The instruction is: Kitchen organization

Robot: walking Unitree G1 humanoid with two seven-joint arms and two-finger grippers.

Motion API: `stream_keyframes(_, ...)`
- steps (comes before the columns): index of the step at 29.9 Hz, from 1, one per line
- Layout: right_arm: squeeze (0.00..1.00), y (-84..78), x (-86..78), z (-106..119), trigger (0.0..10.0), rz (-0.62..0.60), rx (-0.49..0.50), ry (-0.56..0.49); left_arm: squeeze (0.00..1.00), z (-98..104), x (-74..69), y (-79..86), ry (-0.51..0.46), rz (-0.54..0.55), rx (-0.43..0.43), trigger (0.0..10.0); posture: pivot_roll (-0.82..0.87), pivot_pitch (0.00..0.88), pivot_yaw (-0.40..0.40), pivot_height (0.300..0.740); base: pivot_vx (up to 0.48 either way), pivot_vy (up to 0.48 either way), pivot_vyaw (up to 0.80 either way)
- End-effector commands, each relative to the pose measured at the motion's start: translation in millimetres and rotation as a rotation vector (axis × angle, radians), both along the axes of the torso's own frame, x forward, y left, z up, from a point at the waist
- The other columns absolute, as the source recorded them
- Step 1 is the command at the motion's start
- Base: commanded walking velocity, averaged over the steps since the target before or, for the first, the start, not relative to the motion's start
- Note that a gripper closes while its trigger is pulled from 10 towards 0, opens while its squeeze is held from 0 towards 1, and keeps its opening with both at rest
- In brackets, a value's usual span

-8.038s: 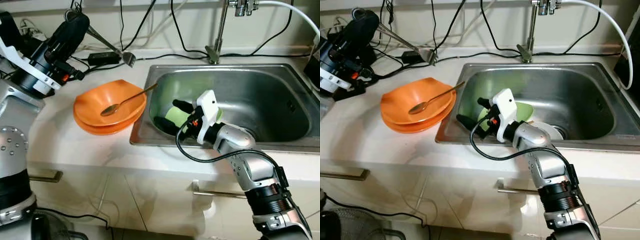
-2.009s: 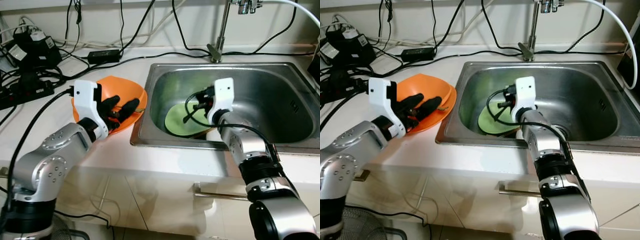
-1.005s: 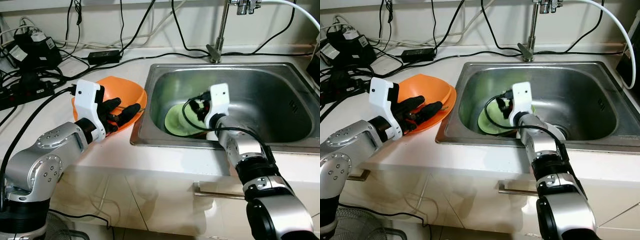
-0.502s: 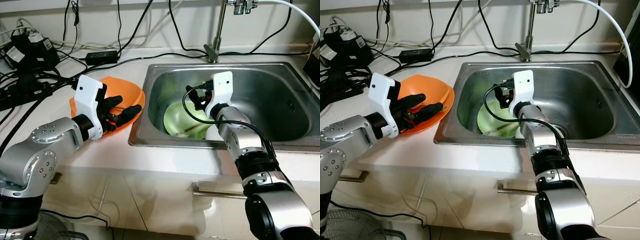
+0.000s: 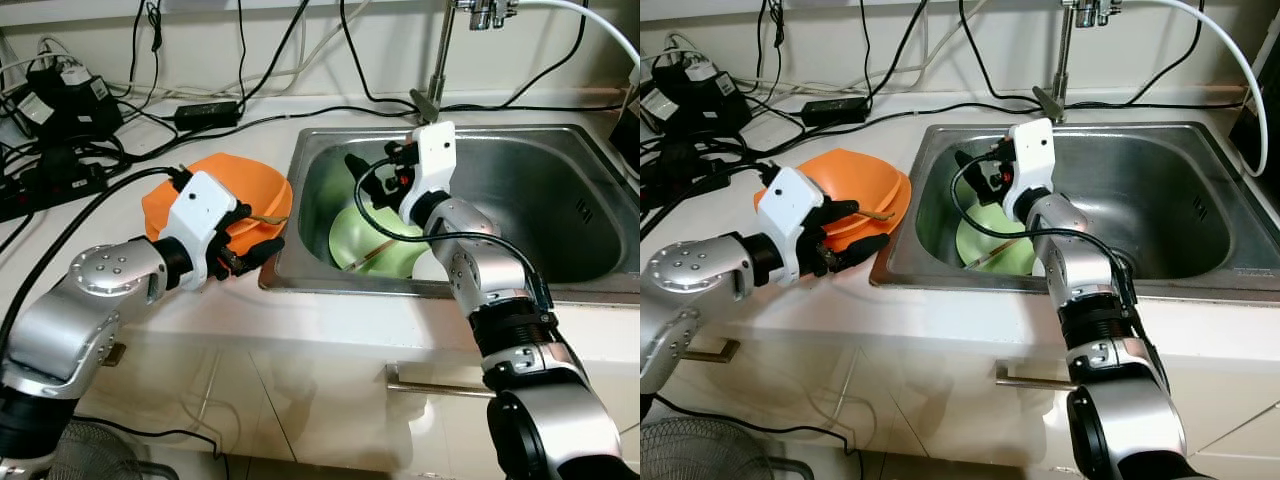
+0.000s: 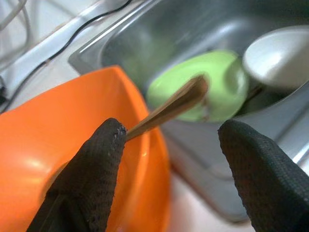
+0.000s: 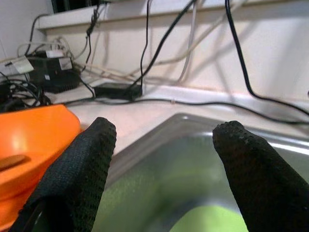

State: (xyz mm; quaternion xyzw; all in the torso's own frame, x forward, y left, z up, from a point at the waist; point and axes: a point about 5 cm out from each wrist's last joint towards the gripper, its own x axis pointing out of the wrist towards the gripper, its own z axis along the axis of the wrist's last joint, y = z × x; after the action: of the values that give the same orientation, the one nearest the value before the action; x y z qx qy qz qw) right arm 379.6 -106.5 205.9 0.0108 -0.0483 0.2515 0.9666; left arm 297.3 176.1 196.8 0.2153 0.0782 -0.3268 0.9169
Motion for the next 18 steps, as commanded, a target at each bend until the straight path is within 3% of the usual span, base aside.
stream_keyframes(1,0.00,4.5,-3.2,2,10.0,0.025,0.005,-0.004,0.00,-1,5.8,2.9,-0.057,-0.007,0.053,10.0,-0.01,0.000,0.116,0.740,0.000,0.000,0.00)
stream_keyframes(5,0.00,6.5,-7.0,5,10.0,0.047,0.014,-0.018,0.00,-1,13.7,5.6,-0.143,0.013,0.085,10.0,-0.01,0.000,0.122,0.740,0.000,0.000,0.00)
stream_keyframes(8,0.00,9.5,-14.6,7,10.0,0.104,0.021,-0.027,0.00,1,20.3,4.5,-0.206,0.024,0.062,10.0,-0.02,0.000,0.124,0.740,0.000,0.000,0.00)
stream_keyframes(13,0.00,15.5,-28.4,4,10.0,0.239,0.016,-0.005,0.00,-5,26.5,1.2,-0.228,0.003,0.061,10.0,-0.02,0.000,0.125,0.740,0.000,0.000,0.00)
stream_keyframes(18,0.00,16.9,-40.0,-1,10.0,0.347,-0.080,0.007,0.00,-8,31.5,-3.7,-0.232,-0.014,0.045,10.0,-0.02,0.000,0.127,0.740,0.000,0.000,0.00)
